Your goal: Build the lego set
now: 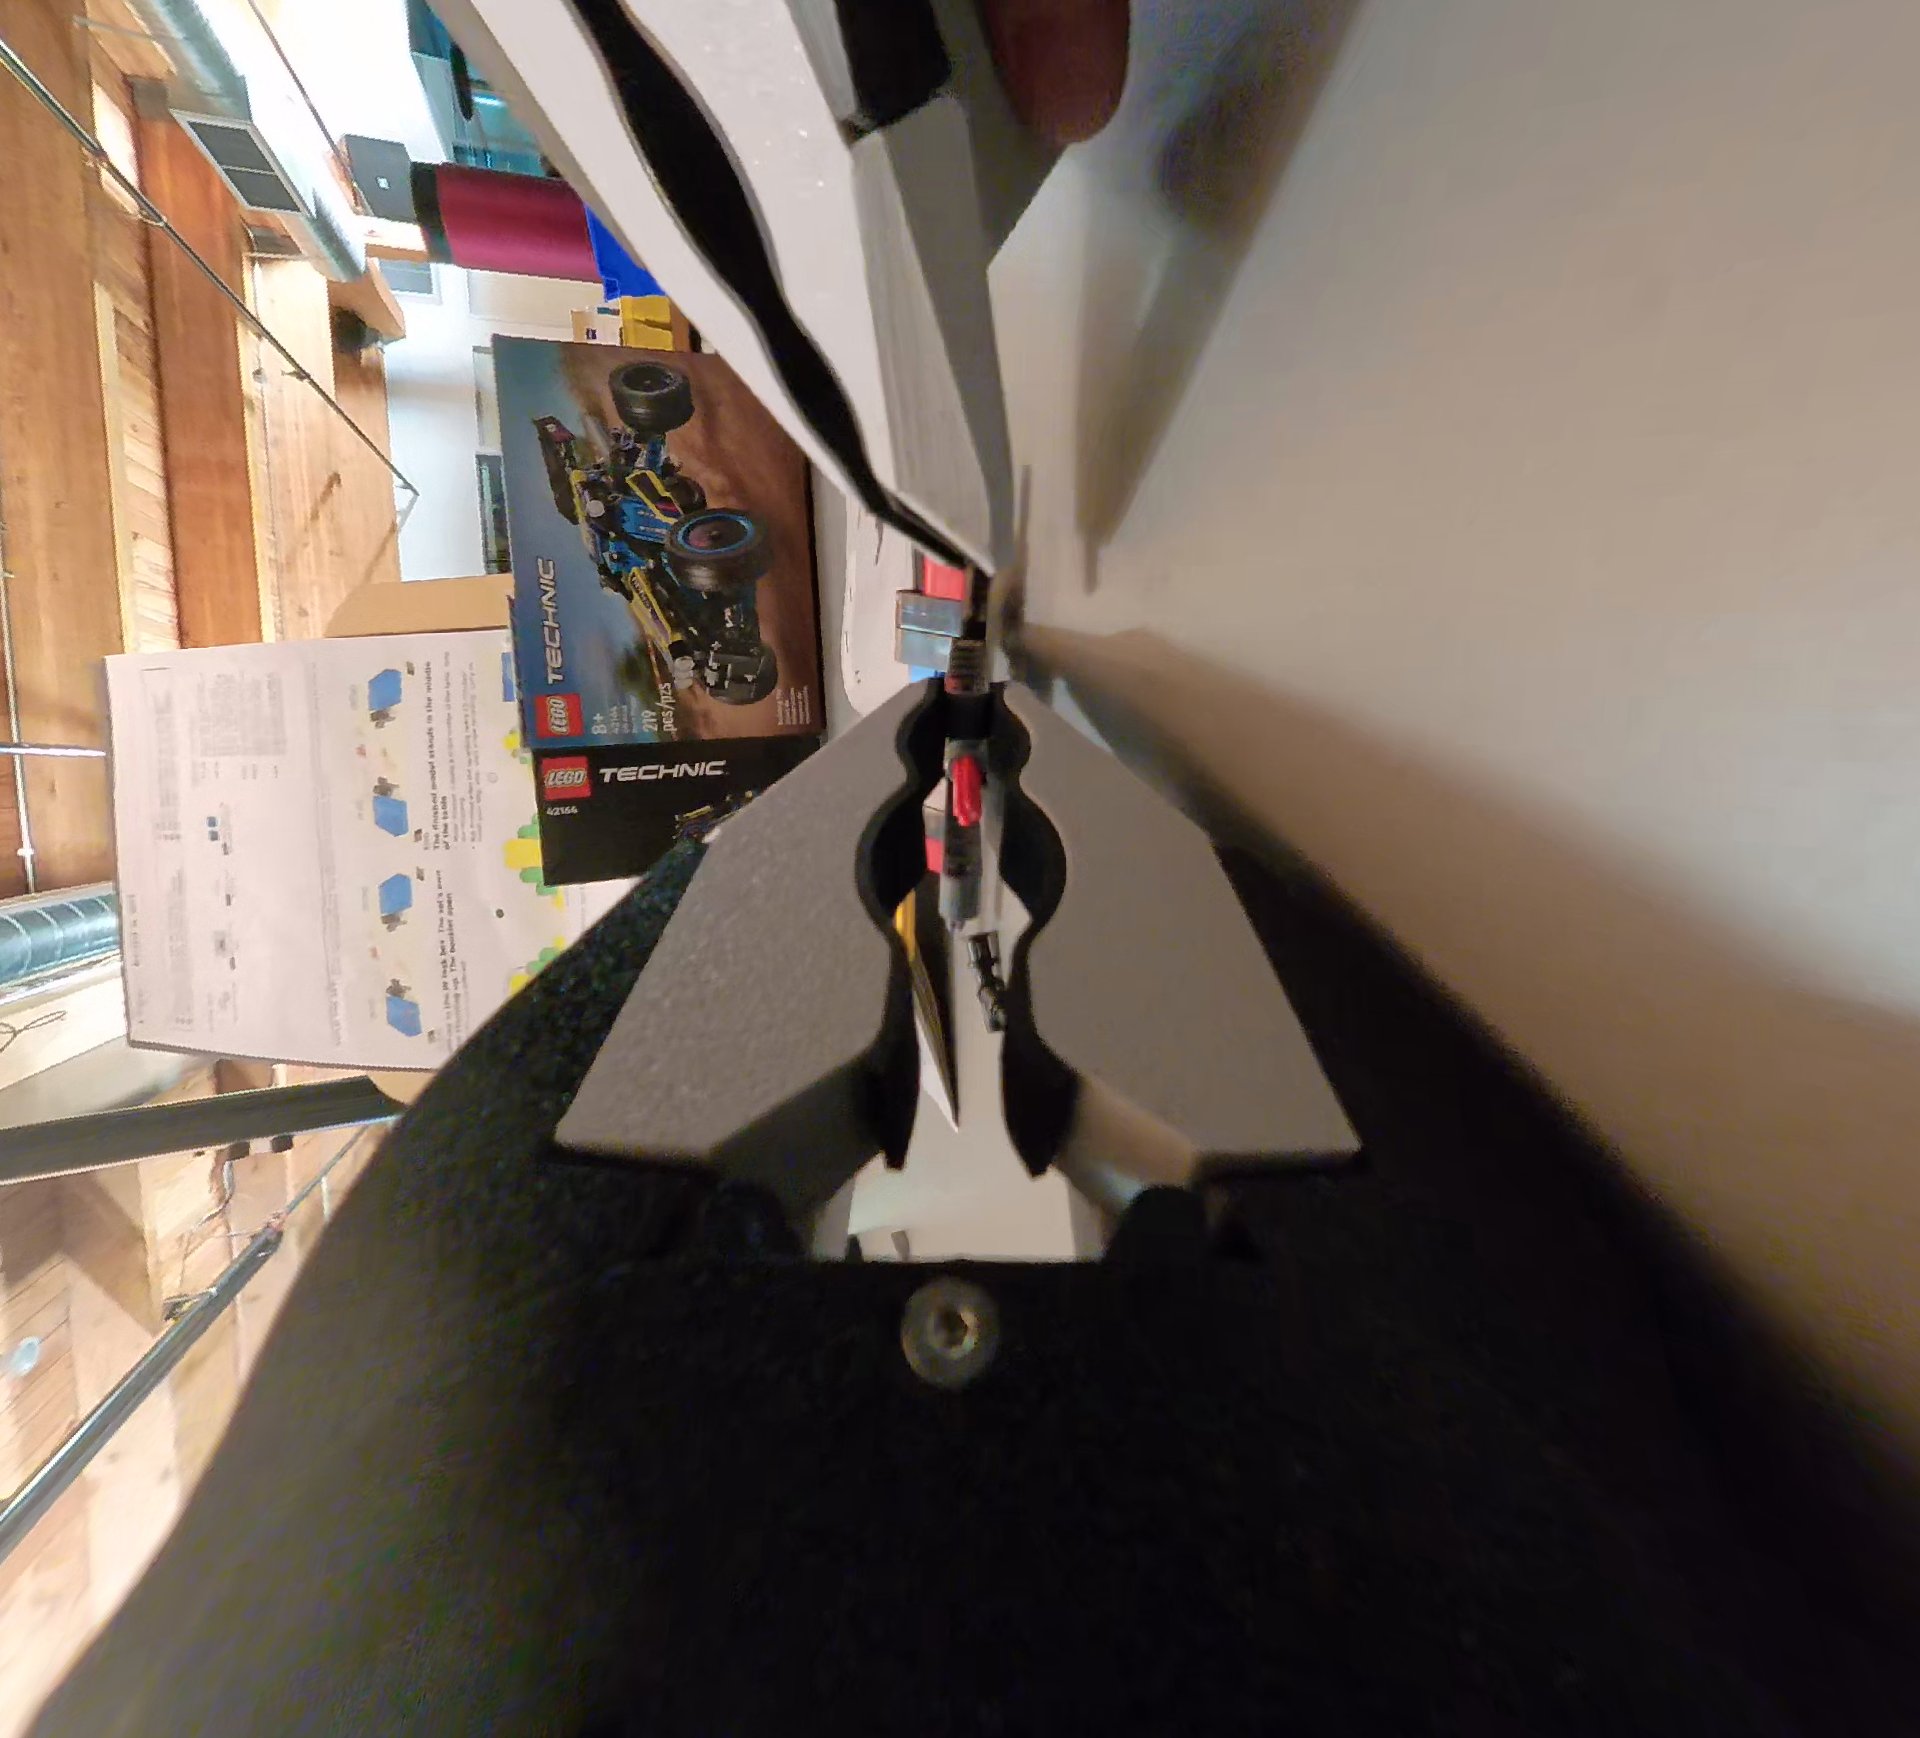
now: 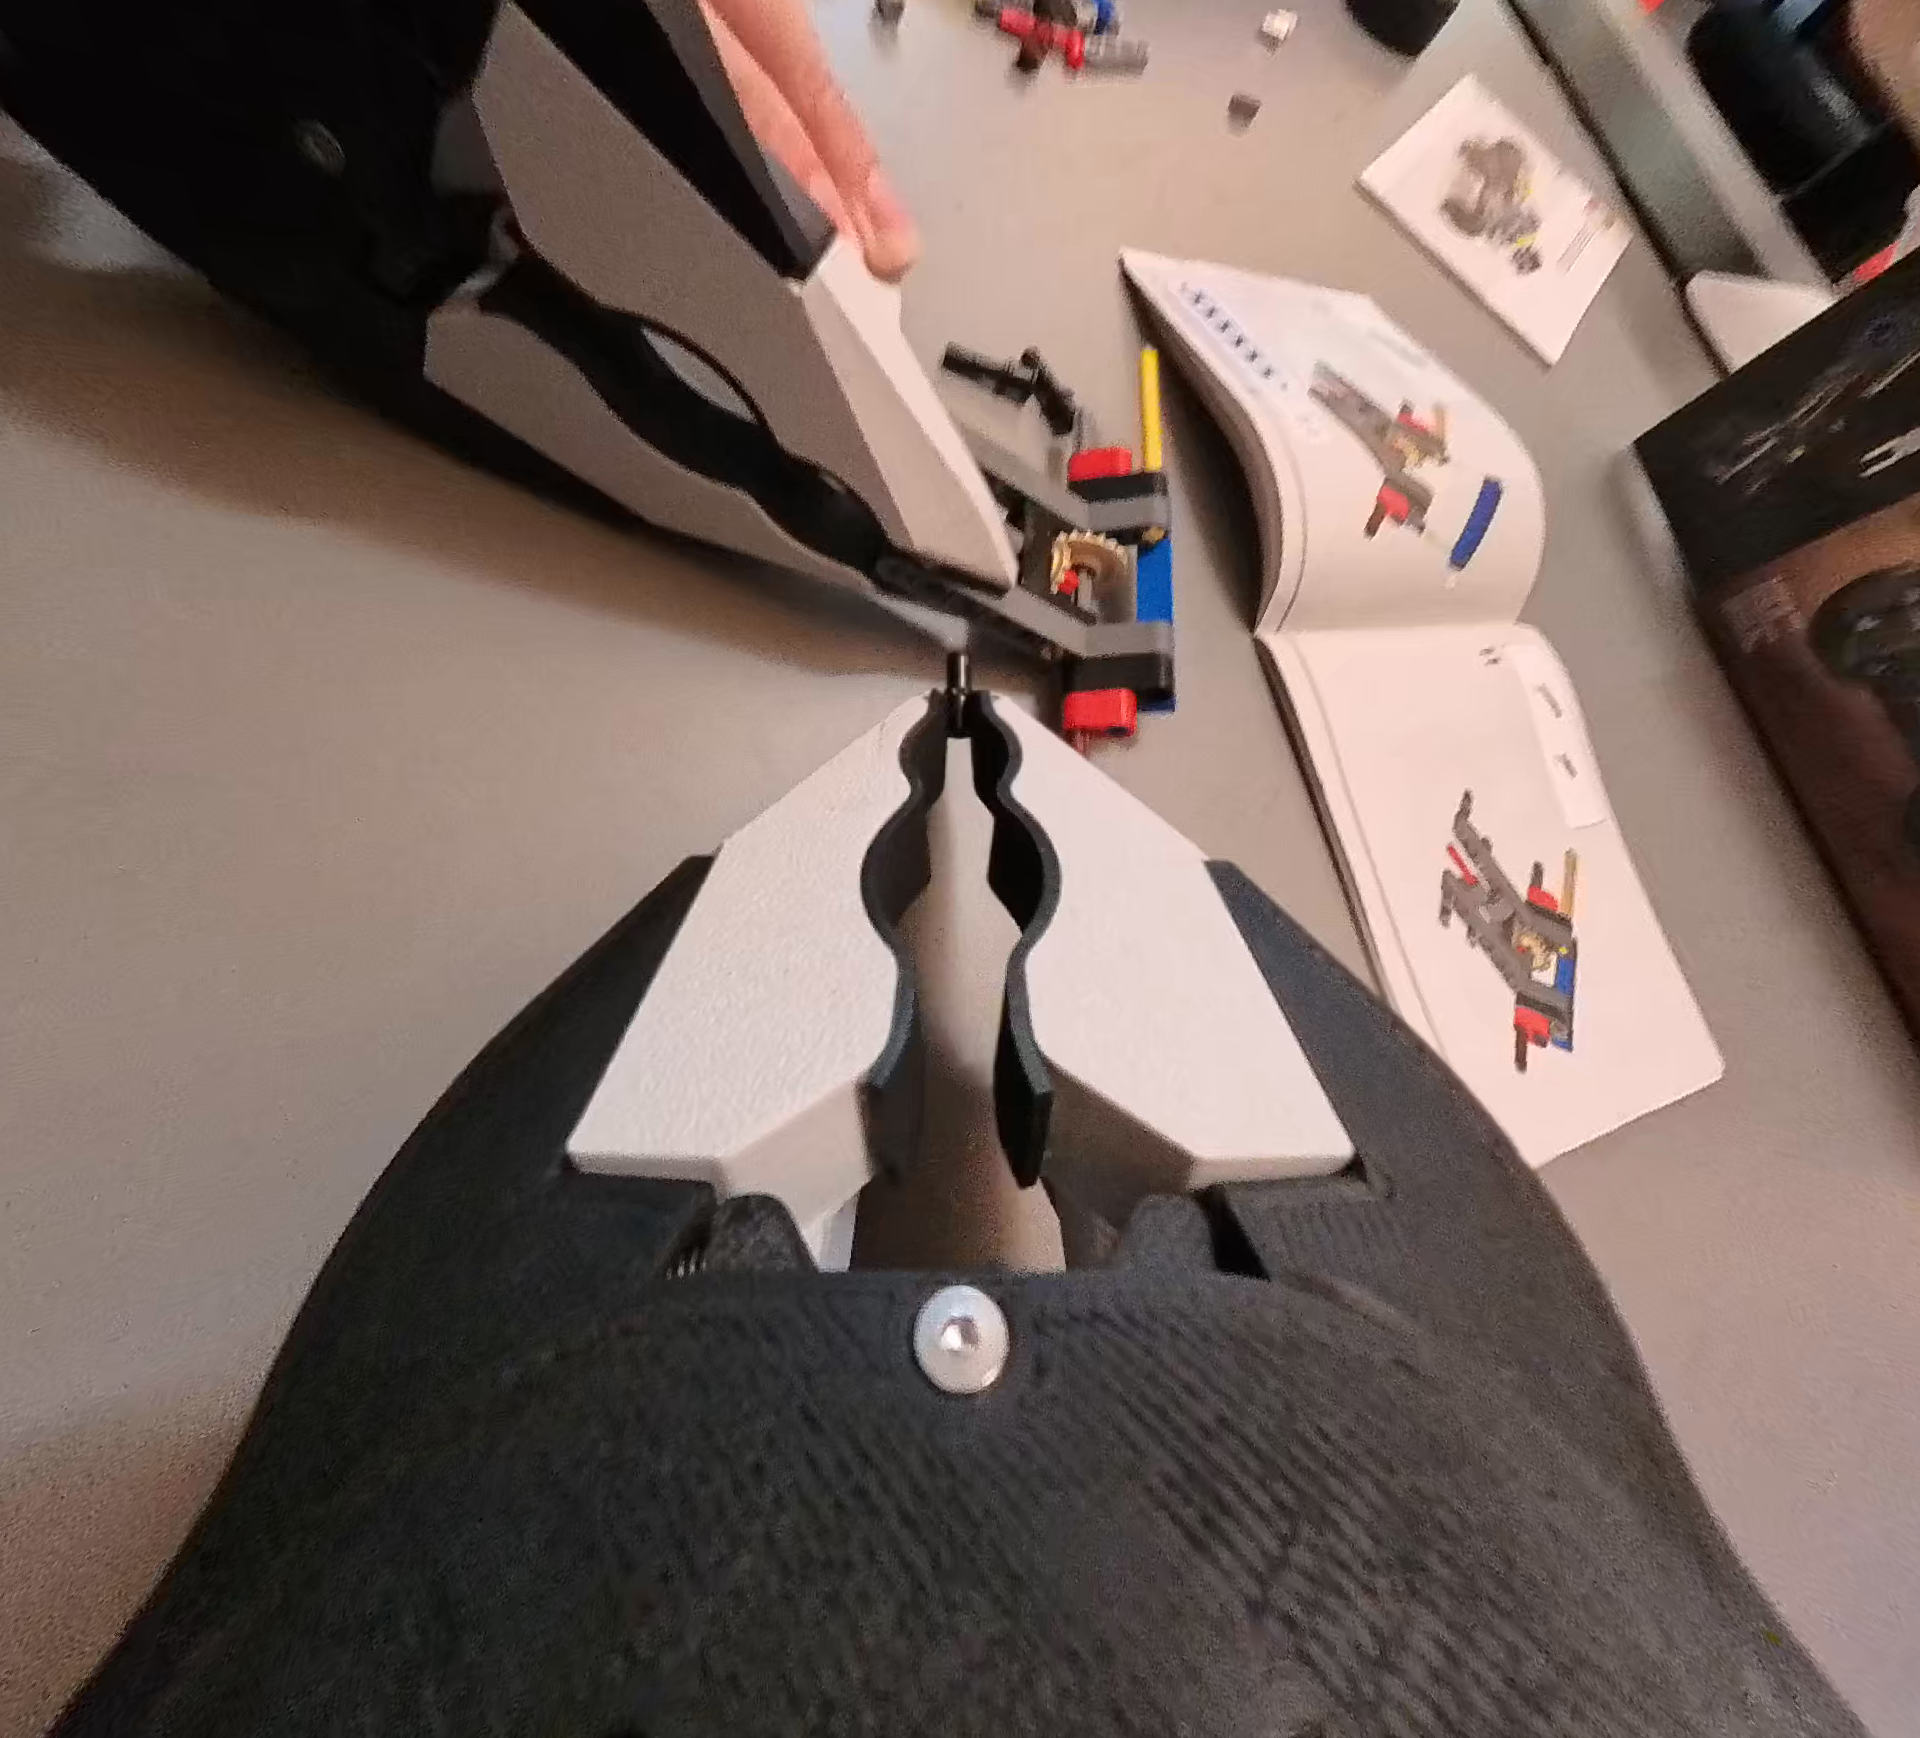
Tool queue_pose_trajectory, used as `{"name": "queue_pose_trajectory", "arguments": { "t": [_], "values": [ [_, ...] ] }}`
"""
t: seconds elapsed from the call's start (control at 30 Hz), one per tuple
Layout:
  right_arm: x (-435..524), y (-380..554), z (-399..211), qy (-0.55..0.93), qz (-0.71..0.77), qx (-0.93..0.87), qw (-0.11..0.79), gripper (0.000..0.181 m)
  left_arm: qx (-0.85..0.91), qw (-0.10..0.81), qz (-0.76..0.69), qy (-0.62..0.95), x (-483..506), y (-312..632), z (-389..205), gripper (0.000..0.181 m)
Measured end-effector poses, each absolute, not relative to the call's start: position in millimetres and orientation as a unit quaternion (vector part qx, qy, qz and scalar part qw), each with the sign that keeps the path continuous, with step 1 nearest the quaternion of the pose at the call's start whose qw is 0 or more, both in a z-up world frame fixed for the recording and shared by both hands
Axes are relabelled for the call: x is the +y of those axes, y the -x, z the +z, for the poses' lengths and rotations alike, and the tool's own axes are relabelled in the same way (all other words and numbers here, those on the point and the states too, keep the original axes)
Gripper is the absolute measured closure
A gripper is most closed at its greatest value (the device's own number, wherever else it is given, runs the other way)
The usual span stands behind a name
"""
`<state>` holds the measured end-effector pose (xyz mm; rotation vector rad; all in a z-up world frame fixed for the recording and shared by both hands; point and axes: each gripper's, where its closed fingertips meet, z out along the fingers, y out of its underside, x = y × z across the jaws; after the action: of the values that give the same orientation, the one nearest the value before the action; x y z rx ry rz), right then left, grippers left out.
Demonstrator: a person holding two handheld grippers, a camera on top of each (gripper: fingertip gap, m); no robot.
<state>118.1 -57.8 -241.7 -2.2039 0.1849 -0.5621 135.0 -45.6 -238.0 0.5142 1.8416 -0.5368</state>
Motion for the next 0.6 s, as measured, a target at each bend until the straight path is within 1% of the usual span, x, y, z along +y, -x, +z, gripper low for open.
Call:
{"name": "queue_pose_trajectory", "arguments": {
  "t": [0.1, 0.27, 0.37, 0.6],
  "values": [
    [-55.1, -120.4, -234.4, 0.866, -0.244, 0.068, 0.432, 0.177, 0.775, 0.543, -0.244, -0.210, -47.1, -133.5, -234.5, 0.176],
    [-53.2, -120.1, -241.0, 0.874, -0.254, 0.055, 0.411, 0.177, 0.776, 0.541, -0.240, -0.217, -48.5, -132.4, -236.5, 0.176],
    [-50.3, -119.5, -237.5, 0.869, -0.255, 0.054, 0.421, 0.178, 0.776, 0.543, -0.232, -0.219, -47.6, -133.6, -237.9, 0.176],
    [-48.9, -120.9, -239.1, 0.869, -0.273, 0.053, 0.409, 0.178, 0.772, 0.556, -0.206, -0.227, -46.2, -135.1, -239.1, 0.176]
  ]
}}
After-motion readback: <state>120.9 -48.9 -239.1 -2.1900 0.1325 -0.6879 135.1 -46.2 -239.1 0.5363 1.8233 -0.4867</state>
